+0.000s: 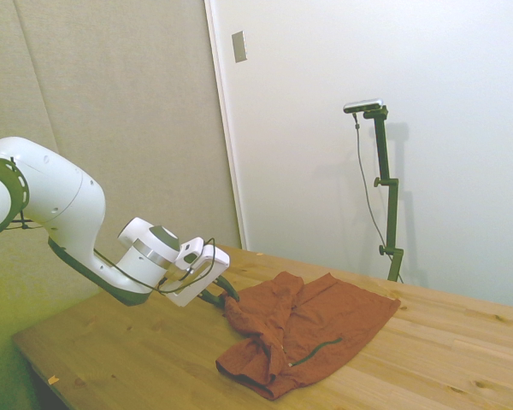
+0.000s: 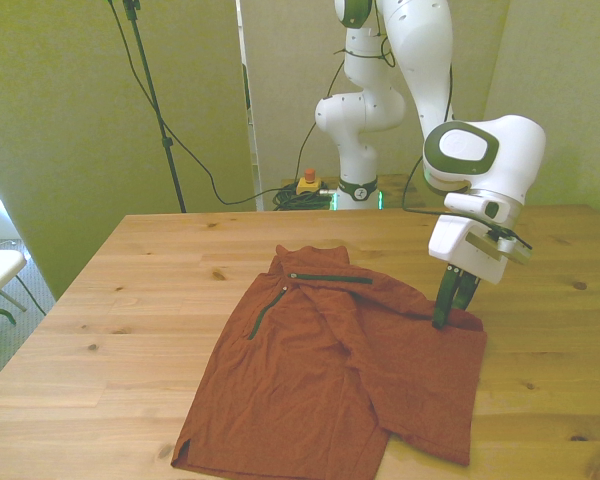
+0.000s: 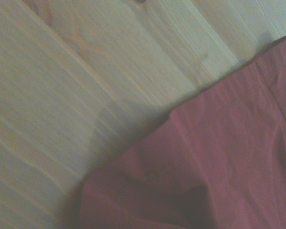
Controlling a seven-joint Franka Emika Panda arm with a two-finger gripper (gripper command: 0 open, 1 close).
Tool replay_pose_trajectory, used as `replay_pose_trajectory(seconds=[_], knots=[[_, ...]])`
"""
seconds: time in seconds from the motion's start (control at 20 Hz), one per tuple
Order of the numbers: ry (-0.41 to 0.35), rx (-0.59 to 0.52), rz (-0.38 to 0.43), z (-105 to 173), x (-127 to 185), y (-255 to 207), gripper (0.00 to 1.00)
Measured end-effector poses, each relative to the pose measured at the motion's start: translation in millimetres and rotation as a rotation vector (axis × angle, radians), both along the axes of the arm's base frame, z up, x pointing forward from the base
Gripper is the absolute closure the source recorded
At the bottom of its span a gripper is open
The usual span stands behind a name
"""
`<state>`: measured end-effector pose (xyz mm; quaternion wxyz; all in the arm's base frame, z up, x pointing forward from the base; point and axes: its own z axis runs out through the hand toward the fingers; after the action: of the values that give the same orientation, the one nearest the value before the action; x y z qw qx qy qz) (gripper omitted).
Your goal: Fold the shorts
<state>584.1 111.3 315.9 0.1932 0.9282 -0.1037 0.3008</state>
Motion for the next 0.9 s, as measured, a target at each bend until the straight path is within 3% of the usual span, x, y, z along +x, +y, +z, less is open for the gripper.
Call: replay_pose_trajectory(seconds=[0.5,0.9], knots=[[-0.002,0.004,-0.007,-1,3,-3,1.0],[-0.14,0.04,-0.104,79,50,-52,1.0]])
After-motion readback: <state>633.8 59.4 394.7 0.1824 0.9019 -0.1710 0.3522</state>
